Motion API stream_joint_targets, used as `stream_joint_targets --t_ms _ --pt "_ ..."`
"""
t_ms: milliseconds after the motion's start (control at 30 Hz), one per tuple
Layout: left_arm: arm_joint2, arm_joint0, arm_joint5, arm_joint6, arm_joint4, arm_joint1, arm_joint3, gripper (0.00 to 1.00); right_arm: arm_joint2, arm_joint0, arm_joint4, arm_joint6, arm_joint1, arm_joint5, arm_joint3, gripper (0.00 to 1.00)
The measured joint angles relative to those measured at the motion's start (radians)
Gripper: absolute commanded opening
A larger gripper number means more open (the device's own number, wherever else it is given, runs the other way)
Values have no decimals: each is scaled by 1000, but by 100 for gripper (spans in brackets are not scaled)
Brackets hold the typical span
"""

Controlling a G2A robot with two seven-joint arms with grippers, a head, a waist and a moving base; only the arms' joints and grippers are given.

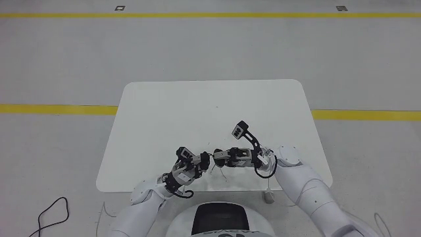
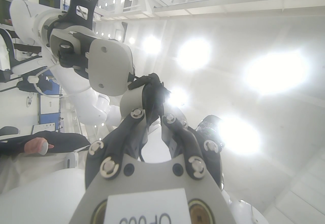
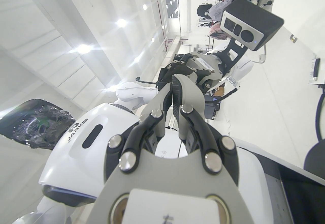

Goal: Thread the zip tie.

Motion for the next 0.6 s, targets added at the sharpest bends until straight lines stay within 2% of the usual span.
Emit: stream_joint_targets --t_ms 600 --pt "0 0 0 0 0 0 0 0 -3 12 -11 -15 -6 0 30 0"
